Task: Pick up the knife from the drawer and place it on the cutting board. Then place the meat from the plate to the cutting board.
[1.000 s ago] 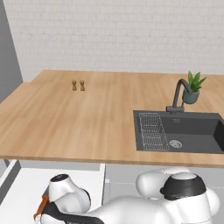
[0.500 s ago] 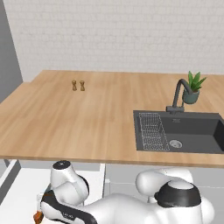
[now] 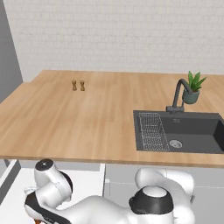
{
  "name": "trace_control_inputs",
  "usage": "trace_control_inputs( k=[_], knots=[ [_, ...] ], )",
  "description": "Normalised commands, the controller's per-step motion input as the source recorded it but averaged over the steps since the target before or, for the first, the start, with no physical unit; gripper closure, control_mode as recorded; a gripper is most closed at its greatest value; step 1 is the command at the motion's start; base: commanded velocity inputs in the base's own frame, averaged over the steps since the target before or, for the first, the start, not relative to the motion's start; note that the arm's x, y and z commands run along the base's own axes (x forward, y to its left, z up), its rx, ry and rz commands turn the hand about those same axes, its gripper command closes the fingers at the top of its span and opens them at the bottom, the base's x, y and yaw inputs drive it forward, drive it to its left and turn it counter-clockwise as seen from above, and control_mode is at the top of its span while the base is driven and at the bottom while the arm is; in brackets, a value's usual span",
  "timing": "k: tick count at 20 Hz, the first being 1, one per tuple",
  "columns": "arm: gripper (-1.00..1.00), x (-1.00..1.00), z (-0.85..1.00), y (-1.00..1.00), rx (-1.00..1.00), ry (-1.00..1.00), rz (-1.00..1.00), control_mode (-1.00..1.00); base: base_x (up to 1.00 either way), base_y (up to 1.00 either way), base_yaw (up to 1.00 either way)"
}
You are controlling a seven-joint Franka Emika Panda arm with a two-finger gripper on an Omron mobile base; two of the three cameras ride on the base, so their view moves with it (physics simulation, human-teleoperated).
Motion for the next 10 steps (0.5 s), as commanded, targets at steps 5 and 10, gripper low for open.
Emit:
trace_control_inputs(
  k=[5, 10],
  knots=[
    [-1.00, 0.26, -0.14, 0.04, 0.00, 0.00, 0.00, -1.00, 0.00, 0.00, 0.00],
    [-1.00, 0.26, -0.30, 0.02, 0.00, 0.00, 0.00, -1.00, 0.00, 0.00, 0.00]
  ],
)
